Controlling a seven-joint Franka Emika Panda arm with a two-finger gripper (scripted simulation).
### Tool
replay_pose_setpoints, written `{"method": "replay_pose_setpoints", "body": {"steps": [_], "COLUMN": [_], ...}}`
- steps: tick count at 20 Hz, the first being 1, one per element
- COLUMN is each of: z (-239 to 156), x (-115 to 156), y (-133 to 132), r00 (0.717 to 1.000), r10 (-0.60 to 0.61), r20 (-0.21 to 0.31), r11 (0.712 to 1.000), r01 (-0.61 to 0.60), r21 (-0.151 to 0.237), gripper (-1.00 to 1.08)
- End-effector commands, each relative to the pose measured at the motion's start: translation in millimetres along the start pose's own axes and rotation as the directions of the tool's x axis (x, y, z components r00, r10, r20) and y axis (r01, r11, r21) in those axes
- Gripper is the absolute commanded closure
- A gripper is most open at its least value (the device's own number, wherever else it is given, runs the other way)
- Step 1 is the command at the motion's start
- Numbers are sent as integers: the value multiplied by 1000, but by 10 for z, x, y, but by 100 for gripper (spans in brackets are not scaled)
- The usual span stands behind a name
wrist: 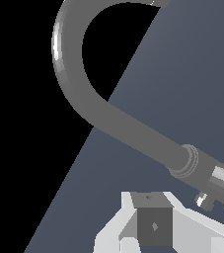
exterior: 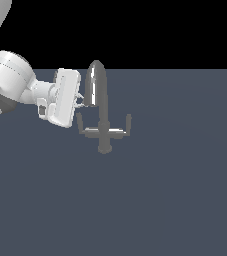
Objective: Turn on the faucet by rotating a designated handle.
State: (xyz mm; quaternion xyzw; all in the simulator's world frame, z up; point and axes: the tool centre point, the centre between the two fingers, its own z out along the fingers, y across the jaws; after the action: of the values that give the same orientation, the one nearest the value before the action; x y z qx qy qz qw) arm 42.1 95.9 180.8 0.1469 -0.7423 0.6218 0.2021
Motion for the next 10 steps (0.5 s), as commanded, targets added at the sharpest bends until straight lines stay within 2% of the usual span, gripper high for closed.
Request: {"method": "replay_pose_setpoints", "body": {"steps": [1,10], "z": [-21,-66], "x": [-75,-247], "y": [95,348], "r00": [998,972], "r10": [-68,-233], "r20": [1,-12], "r11": [997,968], "r01": [68,233], "r21": [27,93], "gripper": [108,108]}}
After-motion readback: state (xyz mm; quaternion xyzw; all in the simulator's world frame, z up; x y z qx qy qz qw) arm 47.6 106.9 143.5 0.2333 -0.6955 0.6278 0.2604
